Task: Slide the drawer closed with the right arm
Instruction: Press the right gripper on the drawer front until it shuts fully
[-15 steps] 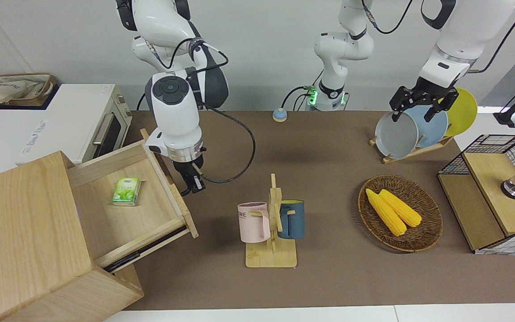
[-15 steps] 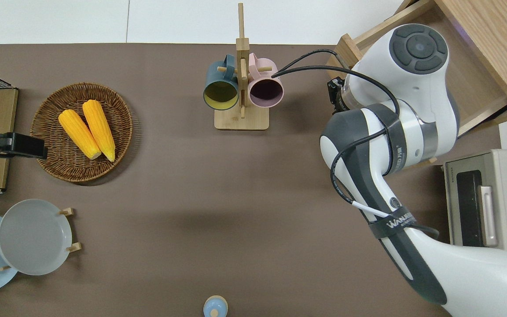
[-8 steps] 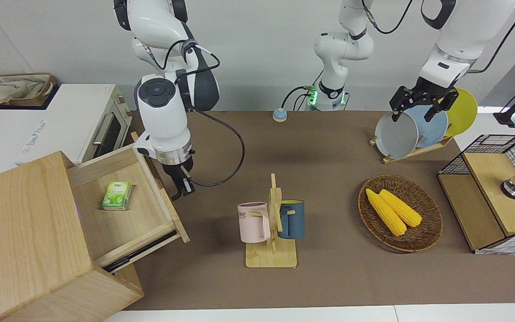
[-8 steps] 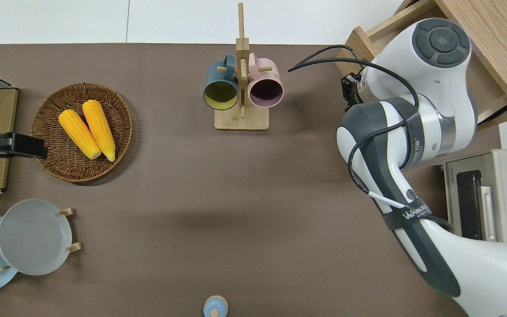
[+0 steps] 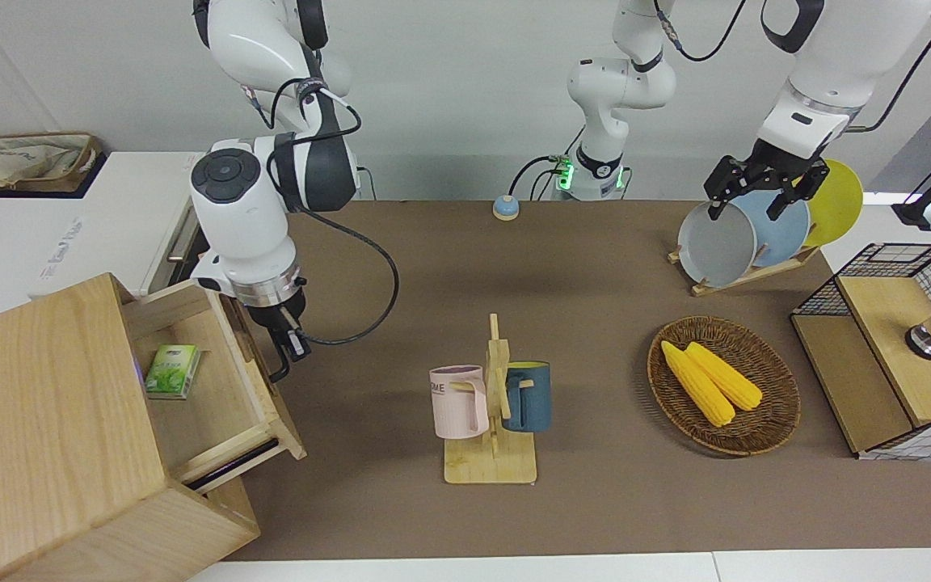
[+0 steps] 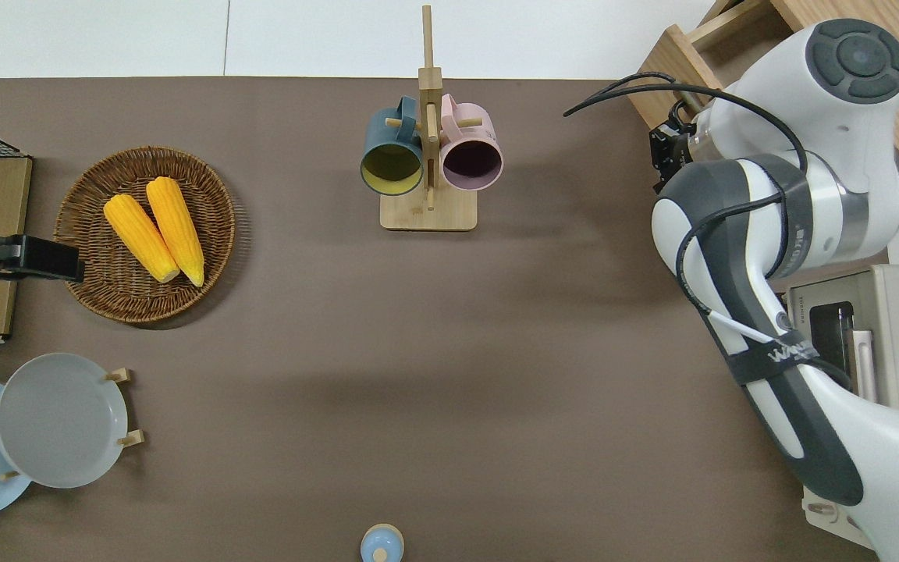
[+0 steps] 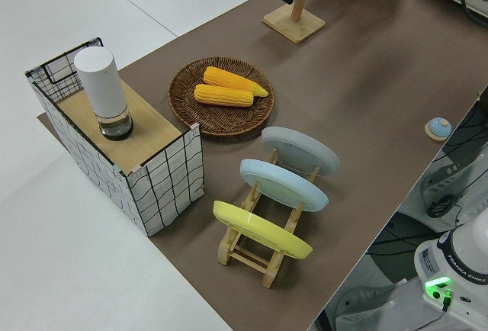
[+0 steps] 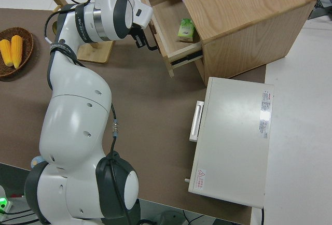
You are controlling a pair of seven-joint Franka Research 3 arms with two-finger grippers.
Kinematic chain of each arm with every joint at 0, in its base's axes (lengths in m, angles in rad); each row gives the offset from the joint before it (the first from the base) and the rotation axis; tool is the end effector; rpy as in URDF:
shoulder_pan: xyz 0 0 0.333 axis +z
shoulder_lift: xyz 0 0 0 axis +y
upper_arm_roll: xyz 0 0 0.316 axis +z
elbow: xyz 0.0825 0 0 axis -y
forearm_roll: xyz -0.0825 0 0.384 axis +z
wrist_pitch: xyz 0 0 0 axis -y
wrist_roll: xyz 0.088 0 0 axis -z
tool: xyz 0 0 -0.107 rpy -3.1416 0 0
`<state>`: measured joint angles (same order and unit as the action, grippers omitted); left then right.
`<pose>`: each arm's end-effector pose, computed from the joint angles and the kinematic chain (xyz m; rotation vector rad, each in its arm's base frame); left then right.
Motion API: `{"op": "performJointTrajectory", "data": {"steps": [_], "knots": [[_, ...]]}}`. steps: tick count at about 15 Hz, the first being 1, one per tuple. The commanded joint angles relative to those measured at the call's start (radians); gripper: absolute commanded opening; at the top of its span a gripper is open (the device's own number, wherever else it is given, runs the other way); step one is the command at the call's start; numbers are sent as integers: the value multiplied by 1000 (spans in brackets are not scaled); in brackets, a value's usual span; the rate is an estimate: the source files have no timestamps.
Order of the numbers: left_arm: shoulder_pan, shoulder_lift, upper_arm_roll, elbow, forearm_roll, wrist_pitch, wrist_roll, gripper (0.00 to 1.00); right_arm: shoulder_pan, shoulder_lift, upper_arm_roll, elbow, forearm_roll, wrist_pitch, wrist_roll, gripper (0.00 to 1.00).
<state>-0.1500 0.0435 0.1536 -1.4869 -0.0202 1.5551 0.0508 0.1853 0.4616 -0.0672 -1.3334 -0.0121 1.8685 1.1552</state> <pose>0.5670 -0.0023 0.6386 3.1276 -0.0751 0.0400 0.6969 0.0910 0.4746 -2.7253 1.5349 -0.1322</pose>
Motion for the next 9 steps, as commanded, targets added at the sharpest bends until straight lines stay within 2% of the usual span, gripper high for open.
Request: {"op": "performJointTrajectory", "data": {"steps": [1, 5, 9], "knots": [[-17, 13, 17, 20, 12, 0, 8, 995, -44, 9, 6, 25, 3, 24, -60, 0], [-17, 13, 17, 20, 12, 0, 8, 998, -81, 8, 6, 33, 4, 24, -135, 0], [-17, 13, 17, 20, 12, 0, 8, 998, -116, 8, 9, 34, 12, 24, -156, 0]]}}
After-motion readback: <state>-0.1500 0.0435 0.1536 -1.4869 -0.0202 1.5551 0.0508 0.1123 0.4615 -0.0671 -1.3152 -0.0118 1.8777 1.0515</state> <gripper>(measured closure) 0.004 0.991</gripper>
